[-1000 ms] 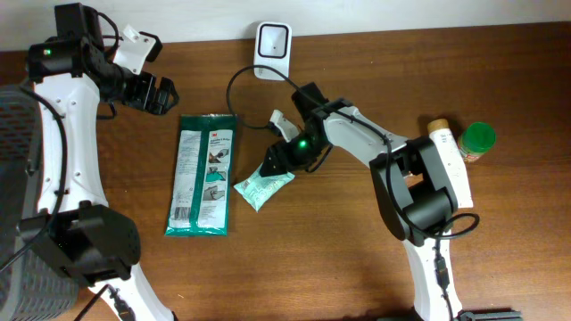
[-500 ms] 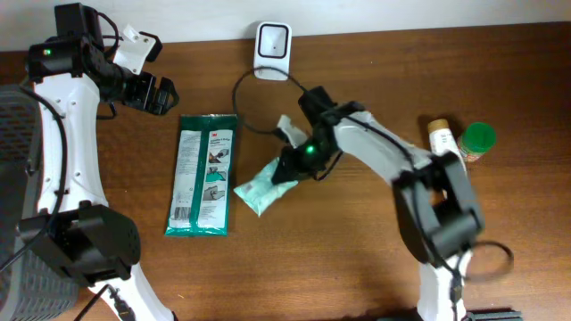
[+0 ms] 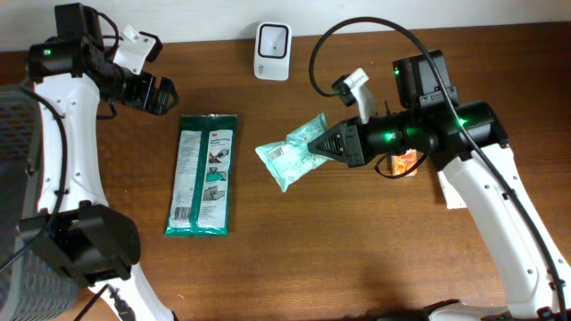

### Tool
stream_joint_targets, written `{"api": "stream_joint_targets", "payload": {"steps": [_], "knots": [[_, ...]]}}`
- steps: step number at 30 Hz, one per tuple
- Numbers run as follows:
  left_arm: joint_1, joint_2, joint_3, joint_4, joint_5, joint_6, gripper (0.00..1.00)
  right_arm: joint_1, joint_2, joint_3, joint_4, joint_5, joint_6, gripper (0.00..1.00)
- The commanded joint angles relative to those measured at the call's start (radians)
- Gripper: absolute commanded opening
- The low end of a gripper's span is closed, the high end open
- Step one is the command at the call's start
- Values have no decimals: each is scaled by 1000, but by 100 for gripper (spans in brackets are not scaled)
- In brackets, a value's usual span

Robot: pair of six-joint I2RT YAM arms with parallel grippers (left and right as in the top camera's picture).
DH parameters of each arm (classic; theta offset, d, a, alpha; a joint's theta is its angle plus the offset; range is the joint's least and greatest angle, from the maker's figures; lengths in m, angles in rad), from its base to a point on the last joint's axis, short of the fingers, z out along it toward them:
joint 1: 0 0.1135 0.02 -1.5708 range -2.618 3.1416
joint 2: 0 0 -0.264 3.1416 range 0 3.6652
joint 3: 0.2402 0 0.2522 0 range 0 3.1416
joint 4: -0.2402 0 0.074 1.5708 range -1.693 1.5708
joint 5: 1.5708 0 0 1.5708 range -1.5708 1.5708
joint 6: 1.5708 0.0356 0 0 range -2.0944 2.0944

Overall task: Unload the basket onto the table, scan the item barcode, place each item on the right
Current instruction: 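Hold the wipes packet to the scanner with the right gripper, then set the wipes packet down at the right side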

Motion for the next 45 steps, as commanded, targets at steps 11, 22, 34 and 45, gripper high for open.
{"api": "stream_joint_targets", "payload": {"steps": [11, 22, 34, 45], "knots": [[3, -10, 7, -1, 4, 13, 99, 221, 369, 313, 320, 1079, -18, 4], [3, -10, 7, -1, 4, 13, 99, 237, 853, 313, 1393, 1335, -969, 4], [3, -10, 7, -1, 4, 13, 99, 244, 901, 313, 1505, 1328, -1131, 4], [3, -10, 7, -1, 4, 13, 99, 314, 381, 313, 406, 1307, 39, 4]]}}
